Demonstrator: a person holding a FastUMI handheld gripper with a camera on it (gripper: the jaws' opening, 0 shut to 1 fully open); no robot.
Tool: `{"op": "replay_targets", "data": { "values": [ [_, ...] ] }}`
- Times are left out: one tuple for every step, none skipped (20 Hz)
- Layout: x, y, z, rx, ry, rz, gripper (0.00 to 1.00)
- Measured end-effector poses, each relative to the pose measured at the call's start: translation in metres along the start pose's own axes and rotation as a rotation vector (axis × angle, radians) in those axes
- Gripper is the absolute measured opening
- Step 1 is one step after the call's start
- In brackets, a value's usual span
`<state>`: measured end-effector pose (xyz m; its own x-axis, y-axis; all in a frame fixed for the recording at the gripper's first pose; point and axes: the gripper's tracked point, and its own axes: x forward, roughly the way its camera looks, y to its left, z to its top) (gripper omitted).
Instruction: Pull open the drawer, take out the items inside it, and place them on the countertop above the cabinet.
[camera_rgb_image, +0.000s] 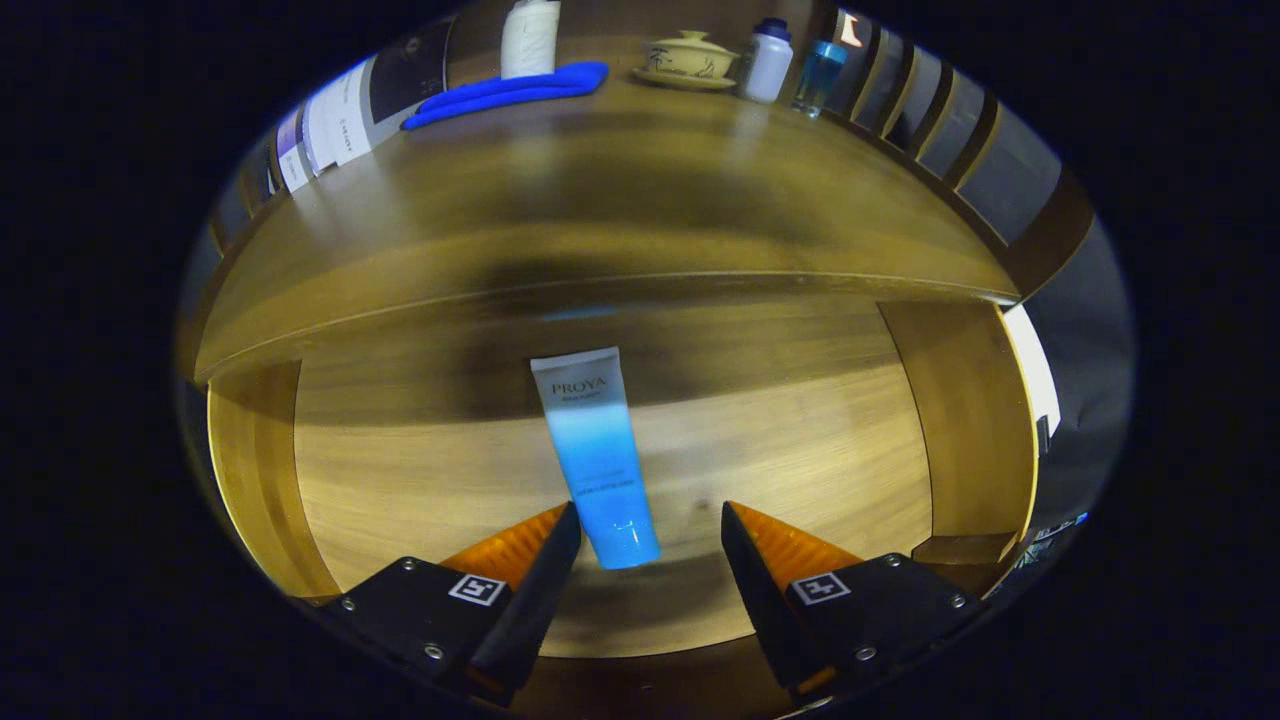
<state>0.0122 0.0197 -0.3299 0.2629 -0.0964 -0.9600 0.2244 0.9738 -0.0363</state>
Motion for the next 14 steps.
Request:
{"op": "replay_targets", "data": {
  "values": [
    [-0.005, -0.001, 0.002, 0.012, 0.005, 0.014, 0.88],
    [-0.009, -0.002, 0.010, 0.032, -0.014, 0.020, 0.88],
    [-0.013, -0.001, 0.018, 0.045, -0.030, 0.030, 0.88],
    [-0.013, -0.004, 0.025, 0.051, -0.045, 0.034, 0.88],
    [-0.010, -0.004, 0.027, 0.059, -0.036, 0.035, 0.88],
    [-0.006, -0.001, 0.022, 0.065, -0.013, 0.045, 0.88],
    [-0.002, 0.004, 0.018, 0.073, 0.007, 0.060, 0.88],
    [0.004, 0.009, 0.015, 0.078, 0.021, 0.076, 0.88],
    [0.008, 0.013, 0.012, 0.062, 0.046, 0.078, 0.88],
    [0.009, 0.012, 0.021, 0.055, 0.021, 0.073, 0.87],
    [0.012, 0.014, 0.023, 0.055, 0.021, 0.072, 0.86],
    [0.012, 0.019, 0.022, 0.056, 0.026, 0.076, 0.83],
    [0.013, 0.026, 0.021, 0.065, 0.035, 0.098, 0.73],
    [0.017, 0.029, 0.018, 0.068, 0.044, 0.105, 0.67]
  ]
}}
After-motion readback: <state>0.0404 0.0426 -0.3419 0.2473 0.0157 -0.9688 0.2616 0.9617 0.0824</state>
